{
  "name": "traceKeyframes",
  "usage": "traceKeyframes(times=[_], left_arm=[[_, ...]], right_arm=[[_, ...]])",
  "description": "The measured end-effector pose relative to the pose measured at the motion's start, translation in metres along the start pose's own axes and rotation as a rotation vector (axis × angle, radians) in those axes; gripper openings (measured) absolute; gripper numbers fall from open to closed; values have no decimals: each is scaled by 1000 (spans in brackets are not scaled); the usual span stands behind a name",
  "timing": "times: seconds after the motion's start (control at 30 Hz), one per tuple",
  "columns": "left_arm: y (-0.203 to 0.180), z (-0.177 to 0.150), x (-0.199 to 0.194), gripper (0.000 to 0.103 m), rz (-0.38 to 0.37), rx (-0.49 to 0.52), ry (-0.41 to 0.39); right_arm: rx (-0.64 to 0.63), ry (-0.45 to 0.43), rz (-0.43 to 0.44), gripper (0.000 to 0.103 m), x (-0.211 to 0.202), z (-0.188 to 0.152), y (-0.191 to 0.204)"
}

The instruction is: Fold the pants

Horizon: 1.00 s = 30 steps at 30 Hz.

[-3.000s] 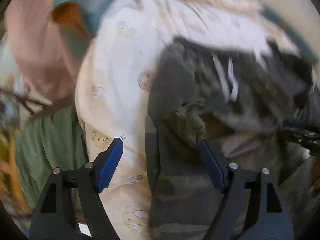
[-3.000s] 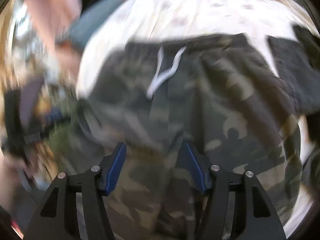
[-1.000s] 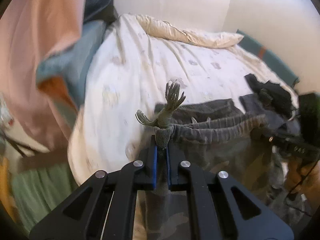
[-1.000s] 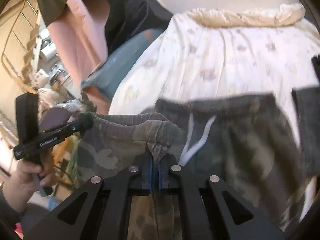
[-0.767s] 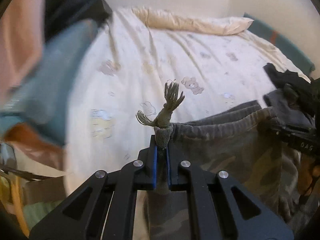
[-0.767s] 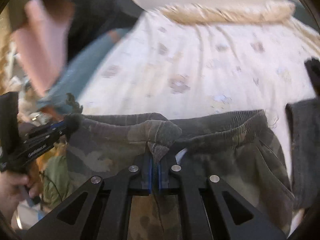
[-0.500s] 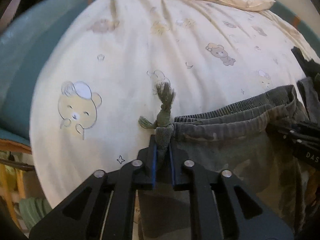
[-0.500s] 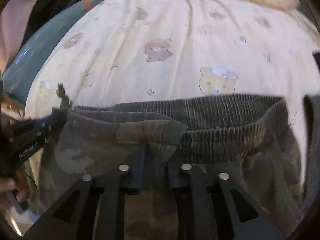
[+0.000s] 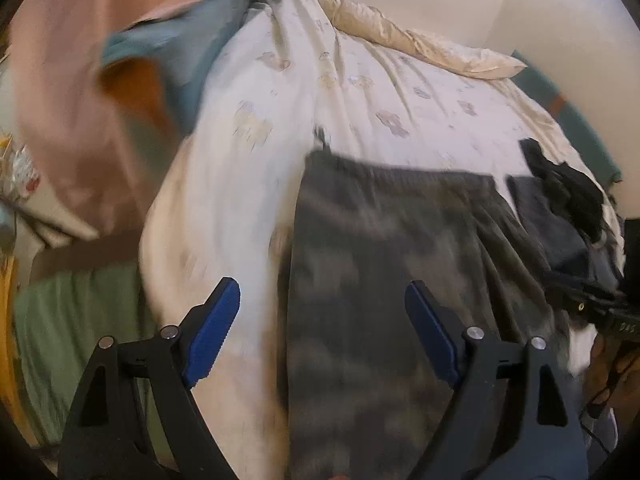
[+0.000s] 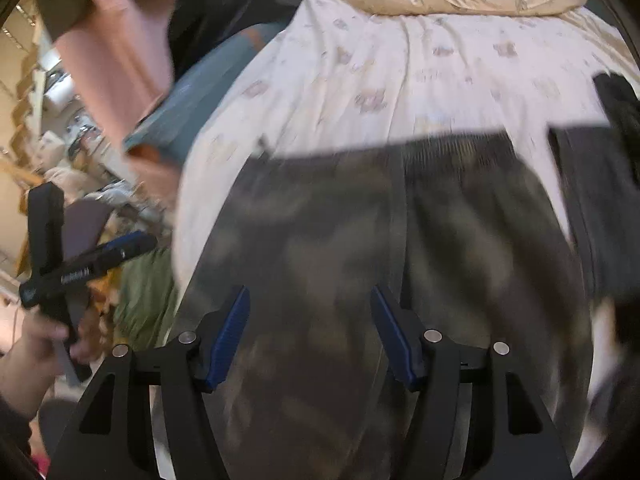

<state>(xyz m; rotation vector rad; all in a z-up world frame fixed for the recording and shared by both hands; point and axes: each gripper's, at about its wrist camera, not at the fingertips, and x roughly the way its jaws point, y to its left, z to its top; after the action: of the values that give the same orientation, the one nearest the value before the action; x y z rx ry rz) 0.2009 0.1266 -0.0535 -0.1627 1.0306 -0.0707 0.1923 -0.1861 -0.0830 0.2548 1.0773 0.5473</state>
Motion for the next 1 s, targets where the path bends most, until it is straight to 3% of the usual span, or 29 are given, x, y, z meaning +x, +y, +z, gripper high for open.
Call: traceKeyframes(times=[0.17, 0.3, 0.4, 0.5, 0.57, 0.67, 0.83, 0.87, 1.0], left_arm=[[21, -84, -55, 82, 5, -70, 15], [35, -141, -80, 82, -12, -163, 47], [37, -171, -88, 82, -5, -193, 69], [33, -187, -101, 82, 30, -173, 42], [29, -193, -108, 83, 63, -140, 7], [29, -206, -96, 84, 55, -142, 51], [21, -224, -72, 84, 97, -115, 115], [20, -225, -71, 84, 105, -104, 109], [25, -231, -64, 84, 120, -90, 150]], right_arm=[[33, 70, 43, 65, -34, -100, 11], [76, 125, 126, 65, -40, -156, 24], [83, 189, 153, 65, -30, -191, 40], [41, 258, 124, 65, -12, -216, 55], [-19, 305, 58, 65, 1, -227, 64], [-65, 332, -30, 65, 14, -240, 66], [-49, 203, -268, 62, 1, -234, 36], [-27, 195, -287, 62, -1, -235, 28], [-2, 197, -165, 64, -1, -231, 22]])
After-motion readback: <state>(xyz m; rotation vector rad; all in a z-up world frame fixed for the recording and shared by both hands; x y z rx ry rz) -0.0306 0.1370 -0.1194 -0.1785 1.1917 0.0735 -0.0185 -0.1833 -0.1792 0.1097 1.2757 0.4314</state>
